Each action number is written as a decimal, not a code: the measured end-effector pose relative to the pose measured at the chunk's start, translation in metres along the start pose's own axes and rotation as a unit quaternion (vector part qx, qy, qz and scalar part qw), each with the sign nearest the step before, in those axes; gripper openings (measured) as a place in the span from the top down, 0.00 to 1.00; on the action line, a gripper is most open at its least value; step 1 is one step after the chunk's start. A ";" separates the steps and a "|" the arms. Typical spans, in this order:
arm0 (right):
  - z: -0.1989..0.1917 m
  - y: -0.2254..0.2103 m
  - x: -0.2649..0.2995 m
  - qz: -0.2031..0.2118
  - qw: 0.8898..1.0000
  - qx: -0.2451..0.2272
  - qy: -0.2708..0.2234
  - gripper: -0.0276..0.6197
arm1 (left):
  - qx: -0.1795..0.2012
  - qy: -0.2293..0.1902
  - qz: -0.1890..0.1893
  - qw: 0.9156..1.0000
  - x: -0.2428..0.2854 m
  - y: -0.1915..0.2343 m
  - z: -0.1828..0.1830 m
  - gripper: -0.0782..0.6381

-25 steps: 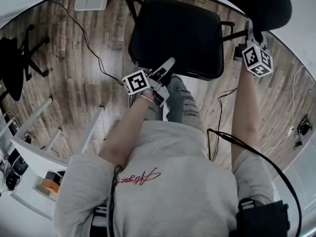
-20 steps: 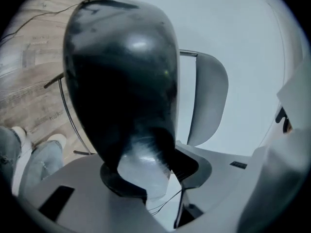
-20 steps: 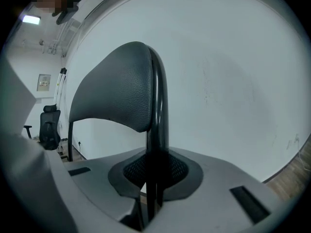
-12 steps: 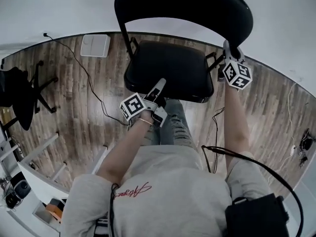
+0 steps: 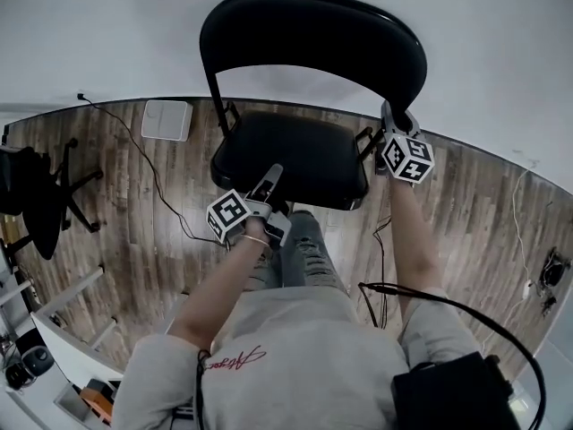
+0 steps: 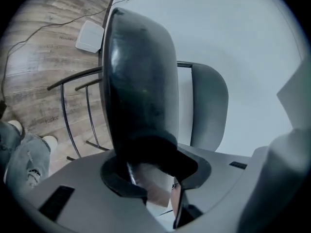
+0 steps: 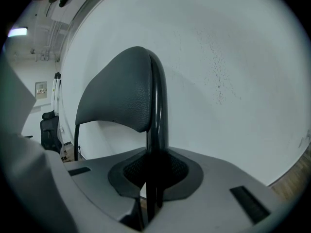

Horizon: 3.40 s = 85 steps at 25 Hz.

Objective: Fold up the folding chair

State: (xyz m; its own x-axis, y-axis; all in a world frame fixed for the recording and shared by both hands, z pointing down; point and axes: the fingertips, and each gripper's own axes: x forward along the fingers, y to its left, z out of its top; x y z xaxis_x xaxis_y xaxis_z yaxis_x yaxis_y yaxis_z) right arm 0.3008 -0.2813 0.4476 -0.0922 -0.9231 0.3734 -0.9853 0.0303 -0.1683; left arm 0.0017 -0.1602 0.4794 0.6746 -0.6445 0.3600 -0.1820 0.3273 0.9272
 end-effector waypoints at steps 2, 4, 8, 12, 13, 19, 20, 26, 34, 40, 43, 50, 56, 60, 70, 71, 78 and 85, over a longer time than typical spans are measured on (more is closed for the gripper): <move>0.002 0.000 0.001 0.003 1.000 -0.001 0.000 0.88 | 0.003 -0.001 0.020 1.000 0.003 0.000 0.001 0.67; 0.001 0.001 0.002 0.002 1.000 -0.001 0.005 0.88 | 0.008 0.002 0.035 0.999 0.005 -0.001 0.003 0.68; 0.005 -0.001 0.007 -0.008 0.999 -0.010 0.032 0.88 | 0.020 0.009 0.056 0.998 0.020 -0.014 0.010 0.68; 0.007 -0.003 0.014 -0.037 0.993 -0.044 0.103 0.88 | 0.030 0.023 0.082 0.996 0.042 -0.033 0.019 0.67; 0.007 -0.004 0.015 -0.041 0.991 -0.050 0.116 0.88 | 0.030 0.026 0.089 0.995 0.047 -0.037 0.022 0.66; 0.008 -0.005 0.025 -0.024 0.983 -0.044 0.176 0.88 | 0.019 0.038 0.126 0.991 0.076 -0.055 0.036 0.65; 0.009 -0.005 0.026 -0.020 0.982 -0.045 0.185 0.88 | 0.015 0.042 0.131 0.990 0.081 -0.058 0.038 0.65; 0.016 -0.003 0.033 -0.011 0.975 -0.048 0.218 0.88 | -0.008 0.043 0.161 0.986 0.115 -0.074 0.056 0.64; 0.021 -0.004 0.043 0.006 0.968 -0.062 0.245 0.88 | -0.020 0.047 0.167 0.985 0.153 -0.092 0.074 0.59; 0.024 -0.002 0.047 0.012 0.963 -0.086 0.254 0.89 | -0.017 0.055 0.166 0.984 0.167 -0.098 0.081 0.57; 0.026 -0.003 0.046 0.010 0.965 -0.085 0.250 0.89 | -0.015 0.057 0.169 0.984 0.169 -0.101 0.082 0.57; 0.028 -0.003 0.049 0.009 0.967 -0.086 0.240 0.89 | -0.023 0.051 0.166 0.985 0.178 -0.104 0.087 0.56; 0.027 -0.002 0.049 0.016 0.971 -0.086 0.223 0.89 | -0.004 0.075 0.161 0.984 0.177 -0.105 0.083 0.56; 0.032 -0.003 0.053 0.008 0.977 -0.081 0.195 0.89 | 0.035 0.093 0.125 0.987 0.178 -0.111 0.080 0.53; 0.029 -0.017 0.026 -0.021 0.986 -0.078 0.147 0.72 | 0.321 0.155 -0.029 0.934 0.140 -0.120 0.055 0.41; 0.027 -0.018 0.019 -0.024 0.988 -0.070 0.139 0.68 | 0.355 0.145 -0.046 0.923 0.130 -0.119 0.054 0.41; 0.049 0.015 -0.037 -0.042 0.994 -0.087 0.053 0.68 | 0.543 0.010 -0.135 0.829 0.076 -0.159 0.021 0.41; 0.138 0.128 -0.118 0.055 0.987 -0.123 -0.088 0.88 | 0.562 -0.071 -0.196 0.801 0.018 -0.225 0.001 0.70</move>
State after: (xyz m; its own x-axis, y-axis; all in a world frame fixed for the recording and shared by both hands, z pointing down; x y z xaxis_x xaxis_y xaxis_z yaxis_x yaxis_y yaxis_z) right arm 0.2050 -0.2211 0.2557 -0.1951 -0.9609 0.1967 -0.9779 0.2058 0.0355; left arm 0.0539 -0.2459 0.2770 0.7633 -0.6442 -0.0480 -0.5588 -0.6957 0.4513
